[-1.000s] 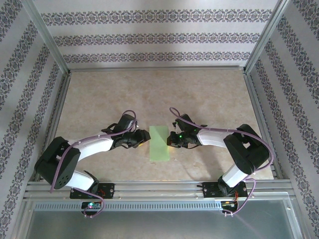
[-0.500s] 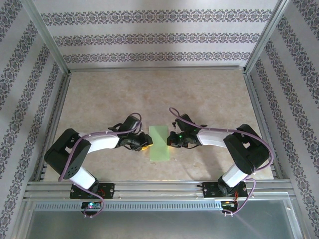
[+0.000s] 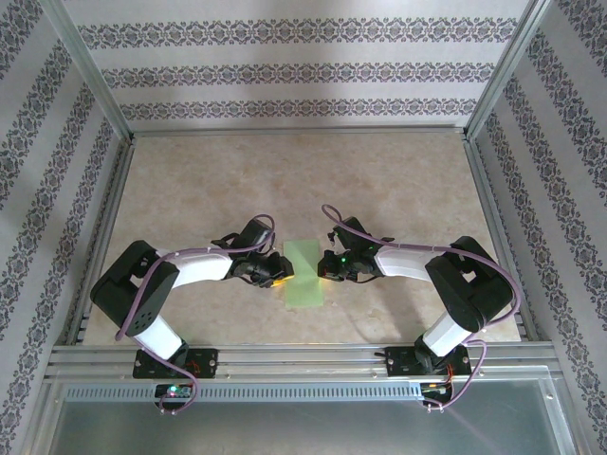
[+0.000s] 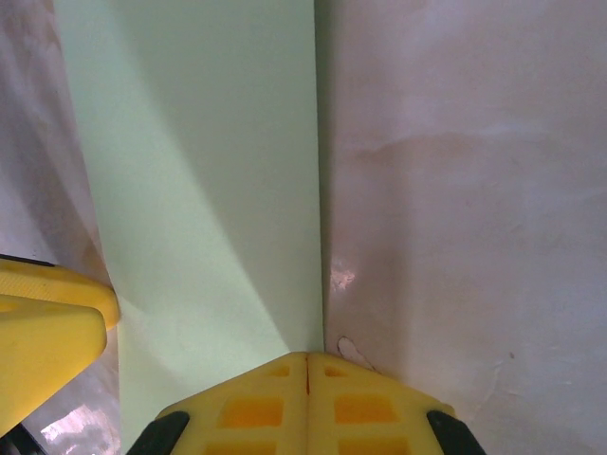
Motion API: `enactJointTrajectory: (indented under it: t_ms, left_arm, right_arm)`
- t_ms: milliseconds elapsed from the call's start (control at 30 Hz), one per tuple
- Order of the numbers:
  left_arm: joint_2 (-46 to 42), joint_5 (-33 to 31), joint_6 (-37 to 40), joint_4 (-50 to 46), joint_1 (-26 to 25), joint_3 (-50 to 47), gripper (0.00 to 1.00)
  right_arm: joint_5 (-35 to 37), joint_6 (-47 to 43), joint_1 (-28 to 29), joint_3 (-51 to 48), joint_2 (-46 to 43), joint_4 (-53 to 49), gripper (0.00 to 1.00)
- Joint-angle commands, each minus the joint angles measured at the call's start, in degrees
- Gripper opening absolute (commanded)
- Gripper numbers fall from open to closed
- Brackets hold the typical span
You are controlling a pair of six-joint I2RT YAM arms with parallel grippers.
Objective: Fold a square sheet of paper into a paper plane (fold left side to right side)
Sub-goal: Third fold the triangle at the center of the table.
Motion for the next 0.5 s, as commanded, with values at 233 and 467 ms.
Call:
enactJointTrajectory:
  t_ms: [233, 467]
  left_arm:
    - [-2.18, -3.68, 4.34, -9.25, -0.75, 3.11, 0.32]
    - [0.44, -2.30, 4.49, -7.54, -0.91, 3.94, 0.30]
  right_arm:
    - [2.37, -1.24, 0.19, 0.20, 0.85, -1.96, 0.00]
    - [2.46, -1.23, 0.06, 0.33, 0.65, -2.05, 0.00]
